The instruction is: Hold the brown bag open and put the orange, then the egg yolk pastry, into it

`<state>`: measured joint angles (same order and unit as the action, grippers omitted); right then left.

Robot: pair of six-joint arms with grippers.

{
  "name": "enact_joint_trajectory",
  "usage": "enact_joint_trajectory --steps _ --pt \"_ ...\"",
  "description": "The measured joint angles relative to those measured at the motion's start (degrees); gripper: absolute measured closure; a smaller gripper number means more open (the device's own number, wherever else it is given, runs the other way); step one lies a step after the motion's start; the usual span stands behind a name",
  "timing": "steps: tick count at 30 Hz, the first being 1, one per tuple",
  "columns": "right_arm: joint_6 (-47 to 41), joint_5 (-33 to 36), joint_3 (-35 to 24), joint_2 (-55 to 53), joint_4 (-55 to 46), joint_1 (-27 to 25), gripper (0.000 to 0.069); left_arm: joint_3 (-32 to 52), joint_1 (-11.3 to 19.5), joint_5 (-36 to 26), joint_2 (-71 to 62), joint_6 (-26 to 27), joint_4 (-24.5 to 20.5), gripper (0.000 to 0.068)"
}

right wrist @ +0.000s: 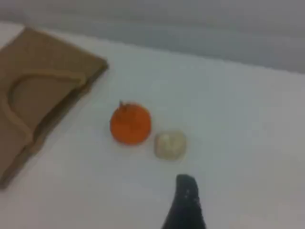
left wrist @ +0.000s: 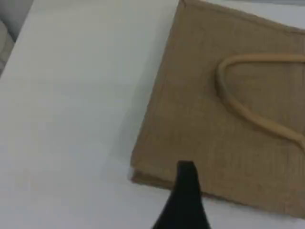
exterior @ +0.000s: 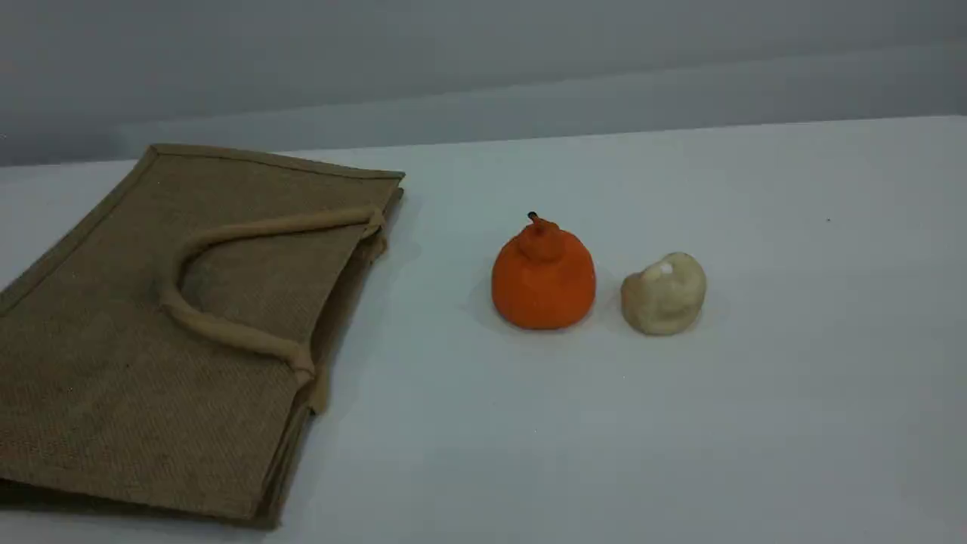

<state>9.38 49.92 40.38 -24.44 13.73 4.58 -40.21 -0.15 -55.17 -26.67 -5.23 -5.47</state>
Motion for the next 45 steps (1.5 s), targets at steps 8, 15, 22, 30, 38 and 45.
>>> enact_joint_trajectory --steps 8,15,22,30,38,45 --pt "-0.19 -0.38 8.44 -14.43 0.07 0.0 0.0185 -7.16 0.0 2.94 -17.78 -0.06 -0.55 0.0126" --pt "-0.19 -2.9 12.96 -25.33 -0.18 0.0 0.0185 -14.32 0.0 4.03 -32.17 -1.55 -0.49 0.0126" --pt "-0.14 -3.07 16.81 -33.89 -0.18 0.0 0.0185 -20.09 0.0 6.23 -44.14 -2.69 -0.43 0.0126" --pt "0.14 -4.06 16.81 -37.56 -2.39 0.0 0.0185 -23.57 0.0 9.93 -55.8 -2.89 0.86 0.0126" --pt "0.14 -7.15 17.2 -40.63 -2.33 0.0 0.0185 -26.99 0.0 12.31 -66.77 -2.83 2.62 0.0126" --pt "0.14 -8.18 17.2 -45.67 -2.33 0.0 0.0185 -30.19 0.0 14.11 -74.57 -2.3 2.62 0.0126"
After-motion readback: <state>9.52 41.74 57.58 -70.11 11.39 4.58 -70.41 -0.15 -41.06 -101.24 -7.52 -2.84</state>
